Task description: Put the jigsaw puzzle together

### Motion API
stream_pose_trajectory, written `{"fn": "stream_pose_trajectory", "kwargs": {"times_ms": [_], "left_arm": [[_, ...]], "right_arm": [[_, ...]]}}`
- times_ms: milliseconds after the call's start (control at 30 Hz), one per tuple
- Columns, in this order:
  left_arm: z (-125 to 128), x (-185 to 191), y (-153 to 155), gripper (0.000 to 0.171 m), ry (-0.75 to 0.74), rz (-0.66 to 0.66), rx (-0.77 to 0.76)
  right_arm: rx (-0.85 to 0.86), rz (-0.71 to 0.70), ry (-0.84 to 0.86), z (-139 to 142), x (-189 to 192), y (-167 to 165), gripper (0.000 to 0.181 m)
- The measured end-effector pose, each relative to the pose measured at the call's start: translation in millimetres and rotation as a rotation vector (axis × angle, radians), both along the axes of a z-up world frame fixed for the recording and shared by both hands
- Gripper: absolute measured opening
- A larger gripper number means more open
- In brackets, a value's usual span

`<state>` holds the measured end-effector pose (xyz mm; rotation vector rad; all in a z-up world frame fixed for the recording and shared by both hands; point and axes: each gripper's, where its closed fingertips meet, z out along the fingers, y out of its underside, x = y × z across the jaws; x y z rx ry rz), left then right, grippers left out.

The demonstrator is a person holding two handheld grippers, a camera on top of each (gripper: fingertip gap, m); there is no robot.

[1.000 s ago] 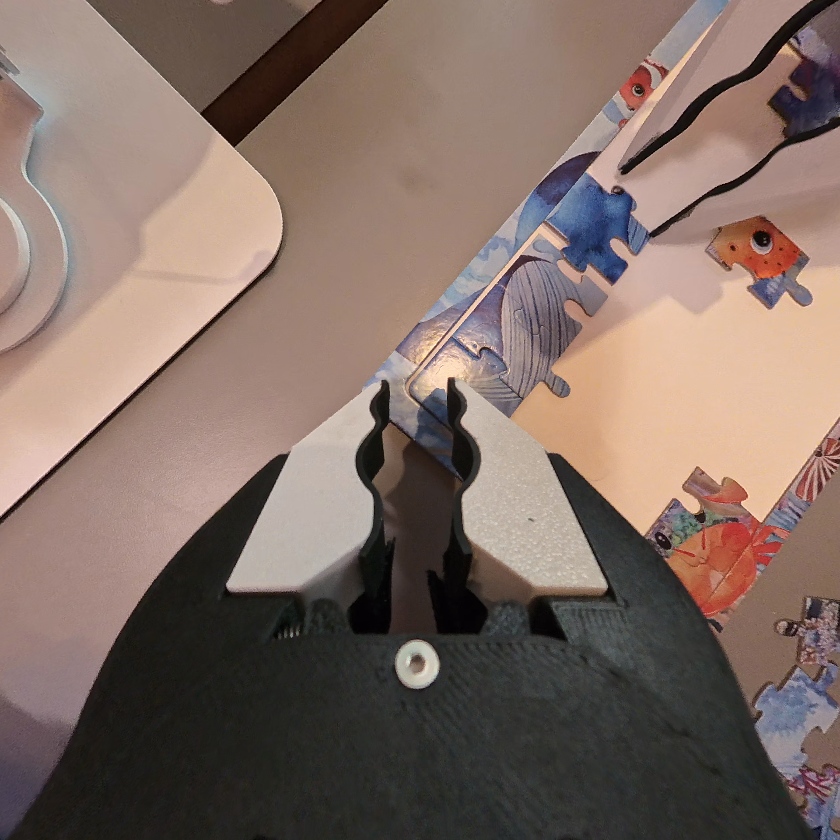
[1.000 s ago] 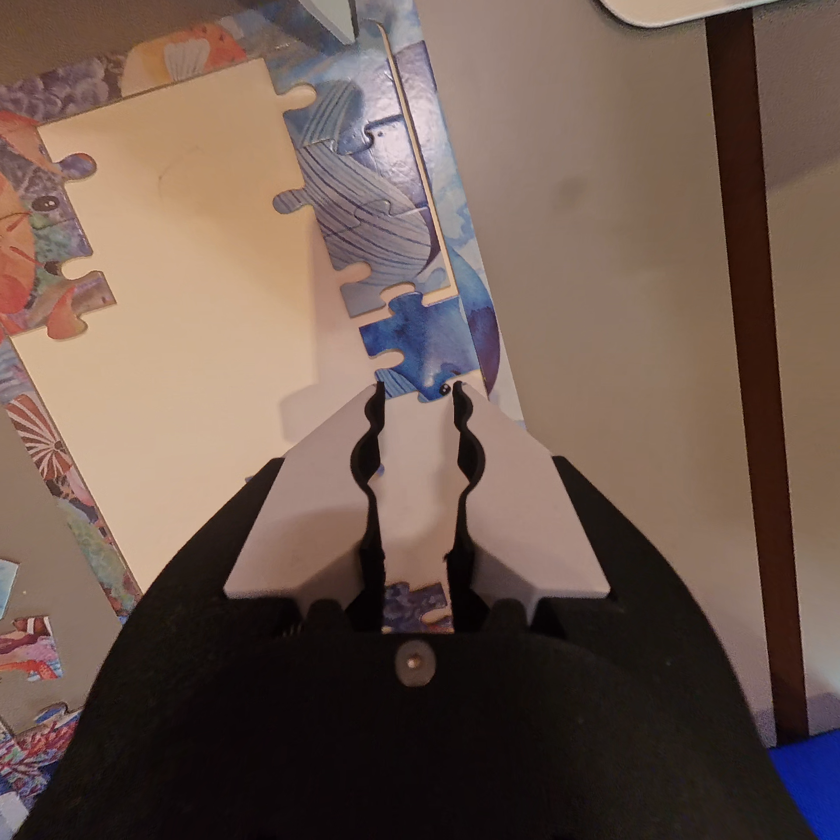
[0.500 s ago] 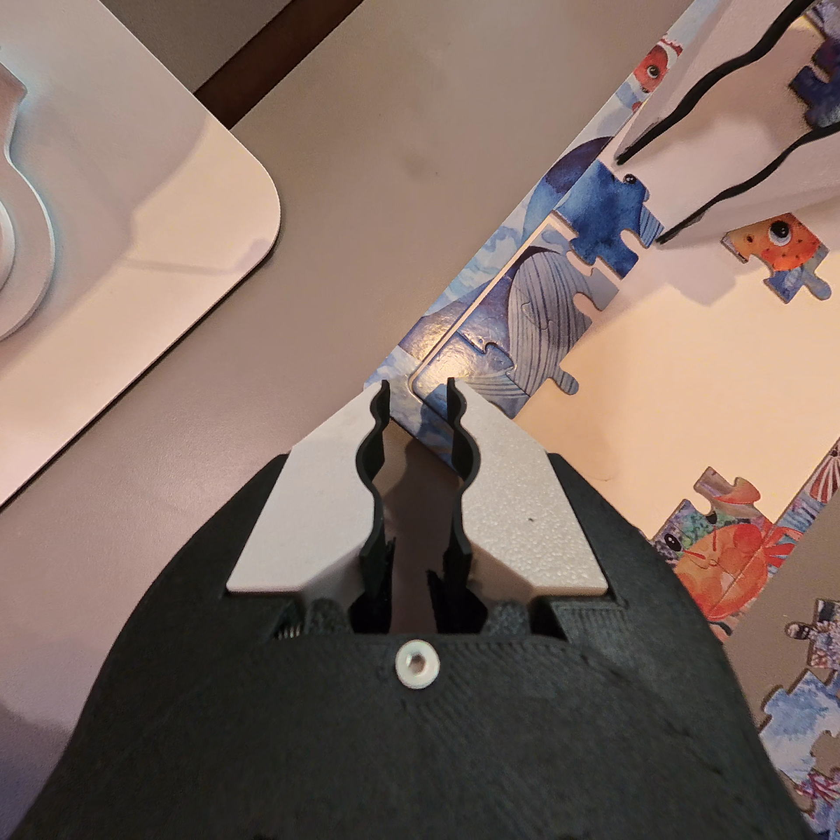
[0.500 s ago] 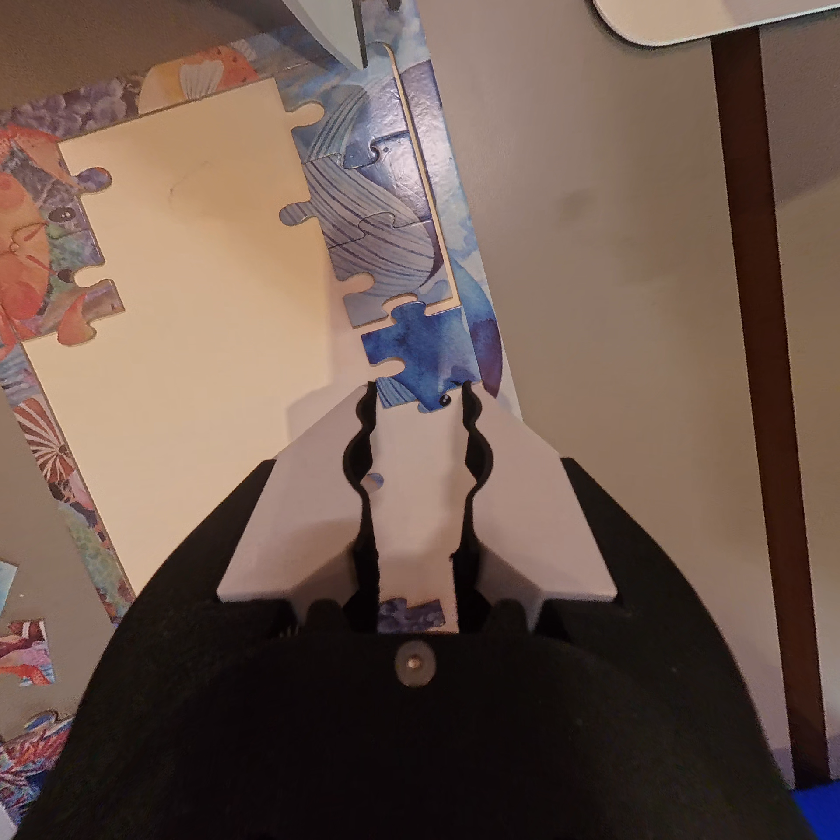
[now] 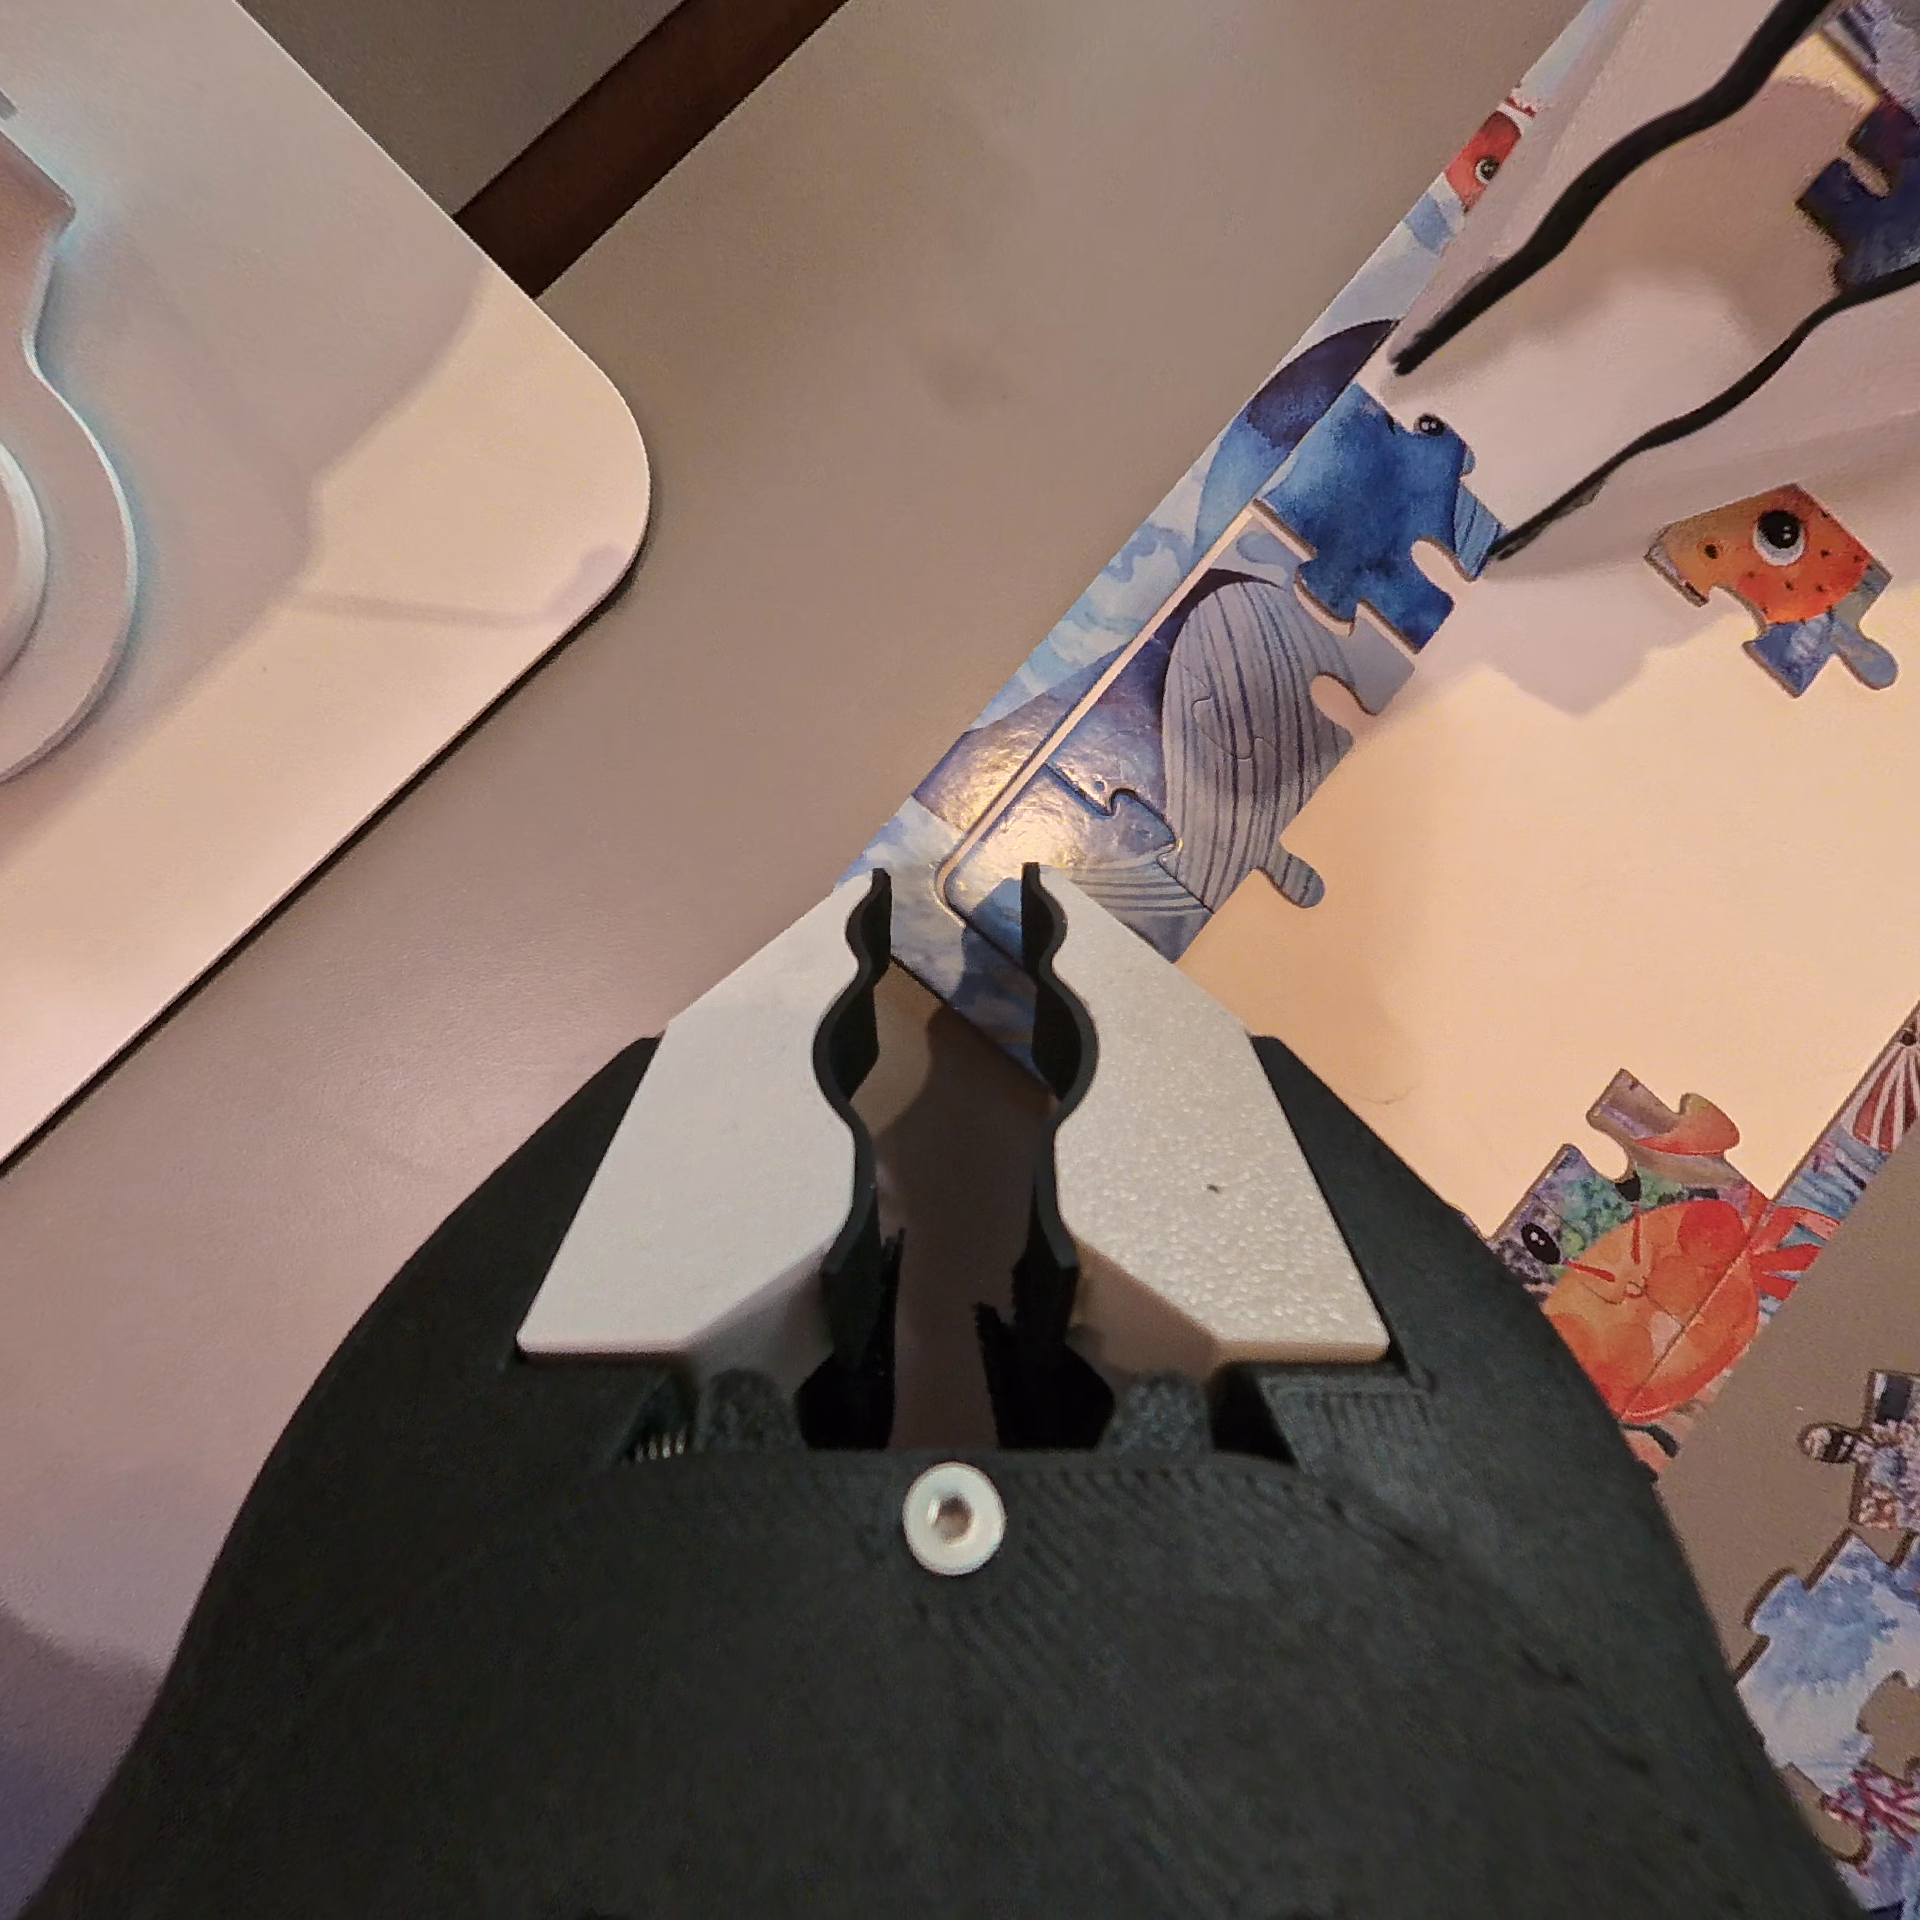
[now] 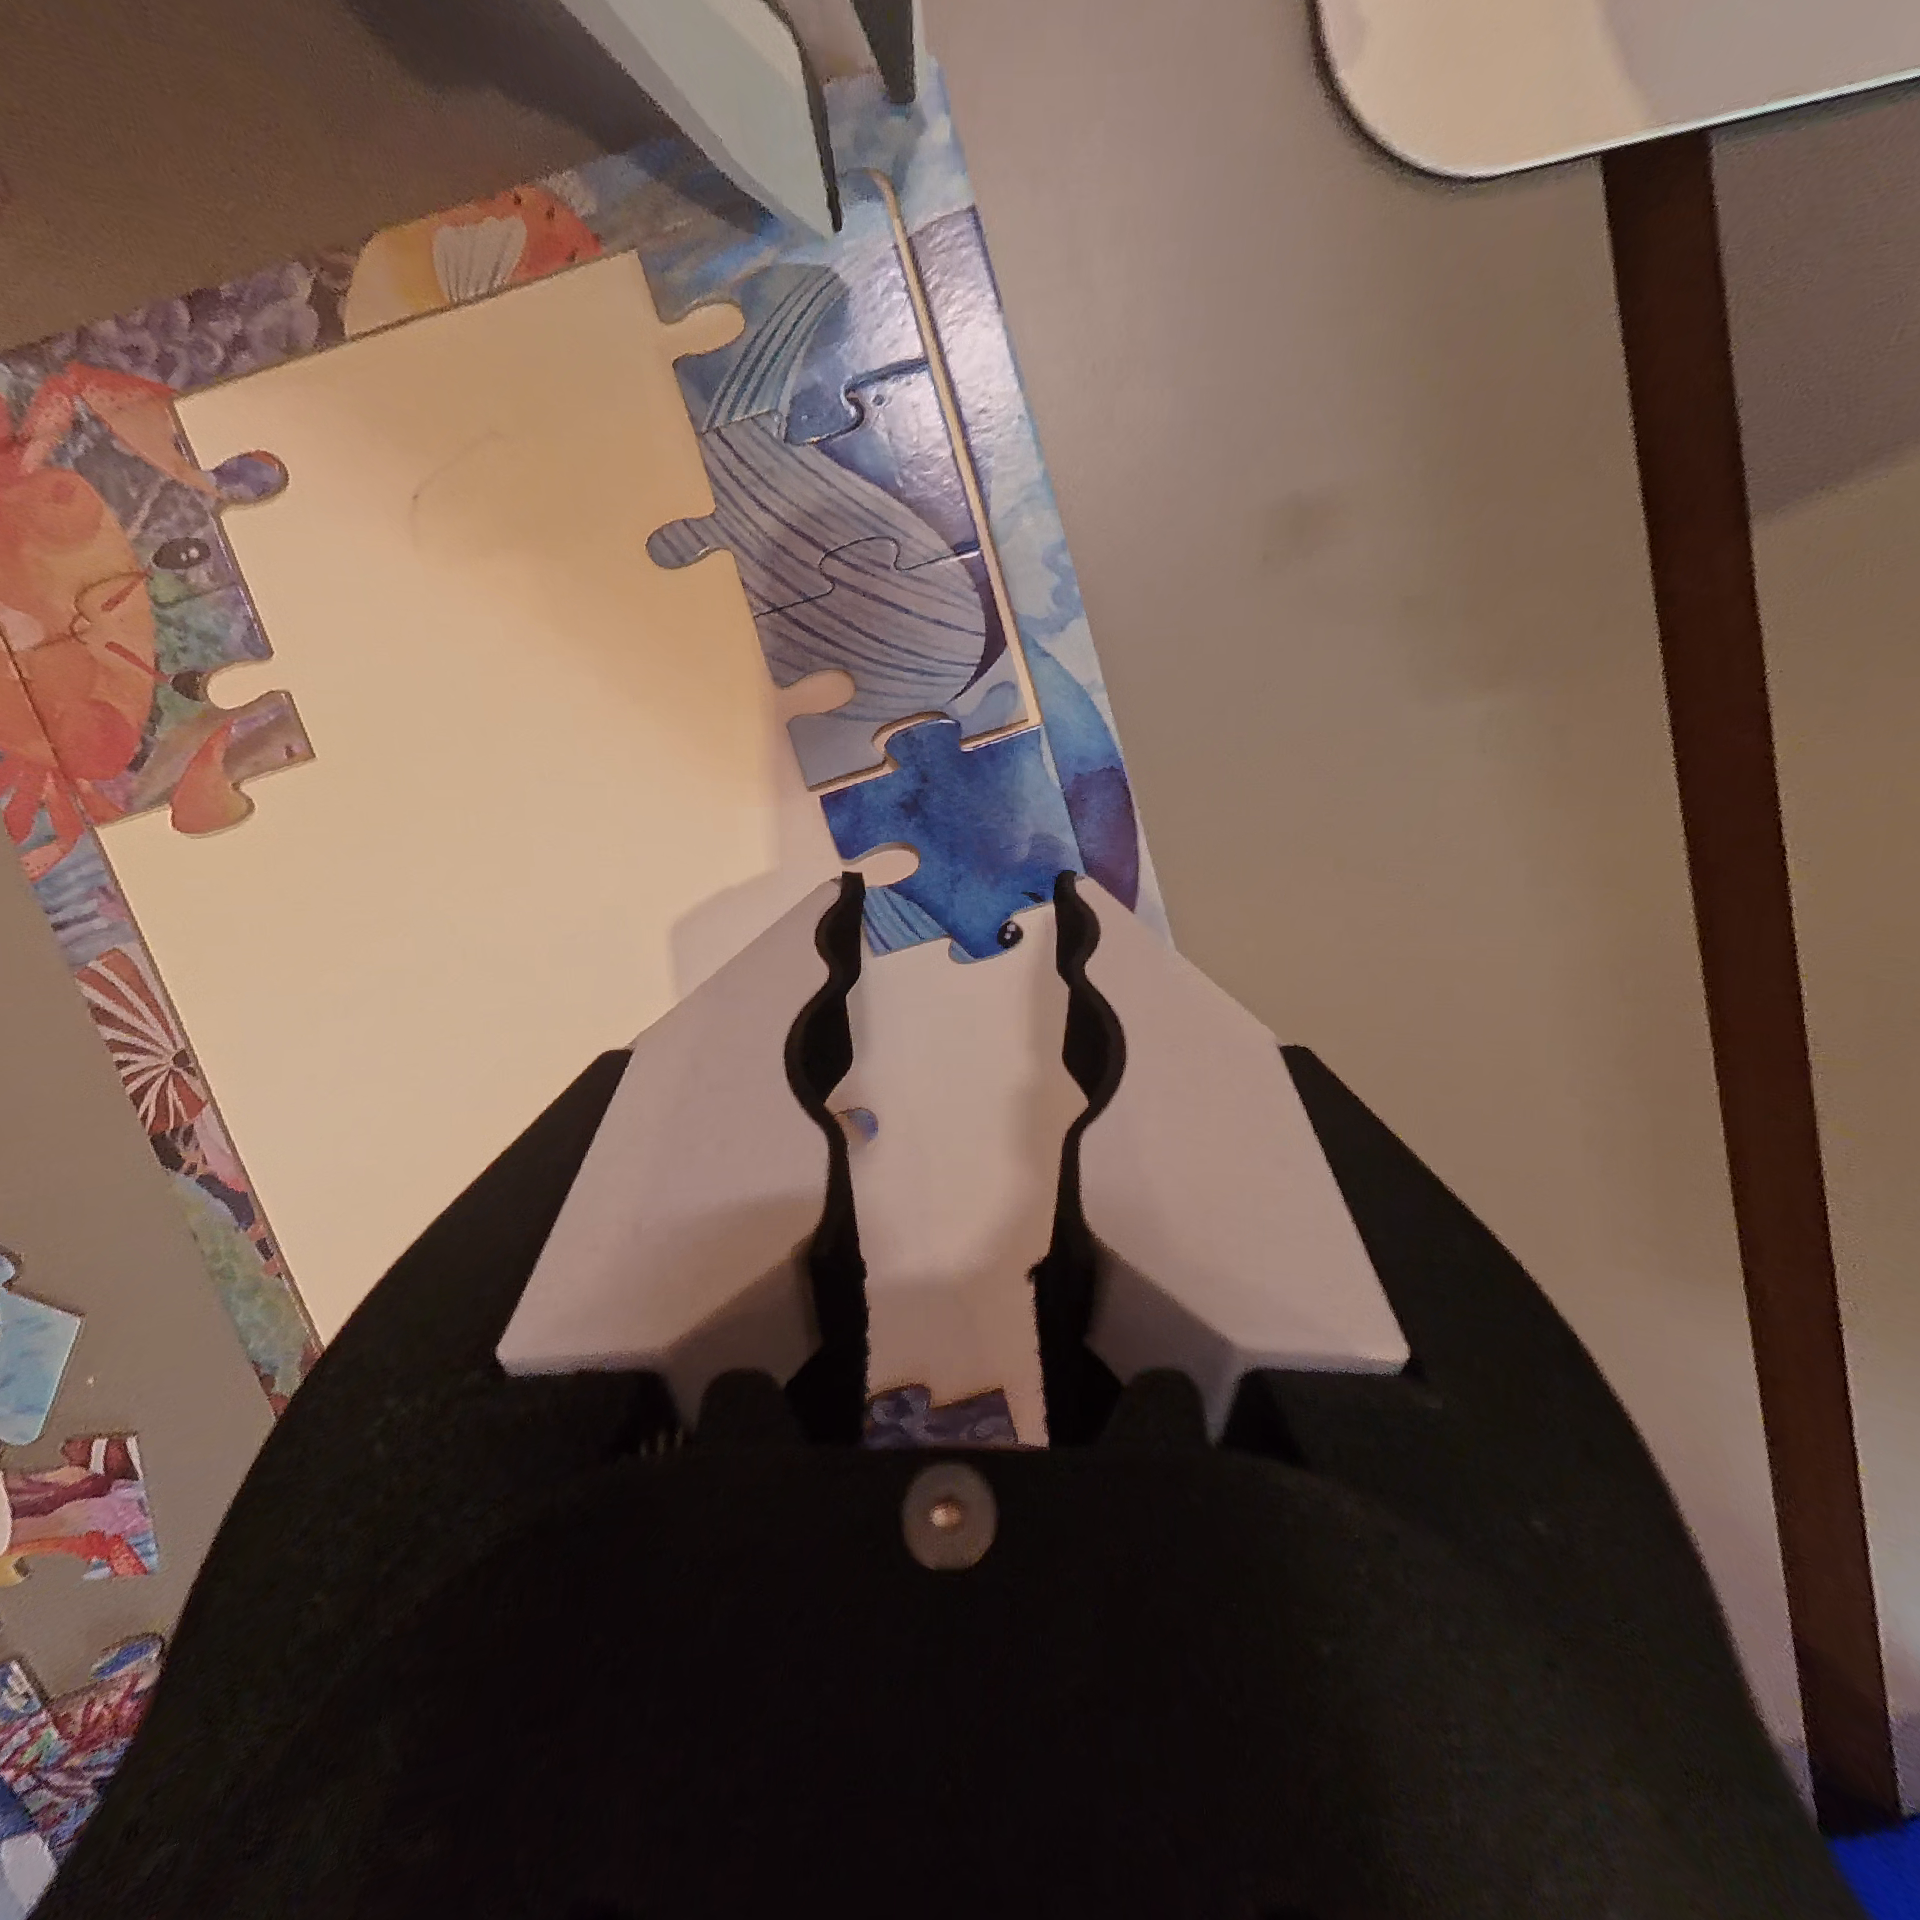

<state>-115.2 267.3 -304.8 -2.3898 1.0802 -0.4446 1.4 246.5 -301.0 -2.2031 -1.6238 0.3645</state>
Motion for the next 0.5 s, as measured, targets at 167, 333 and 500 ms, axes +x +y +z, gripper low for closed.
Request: {"fn": "stream_pose_trajectory", "kwargs": {"times_ms": [167, 333, 500], "left_arm": [[-1.0, 1.0, -0.2, 0.024, 0.002, -0.005, 0.003], [-2.4, 1.1, -0.3, 0.023, 0.005, -0.005, 0.002], [-2.8, 2.3, -0.1, 0.021, -0.001, -0.004, 0.001]], "right_arm": [[0.010, -0.068, 0.057, 1.0, -7.6, 14.1, 0.035], [-0.045, -0.071, 0.035, -8.5, -6.4, 8.0, 0.034], [-0.162, -0.096, 0.037, -7.7, 0.7, -3.2, 0.033]]}}
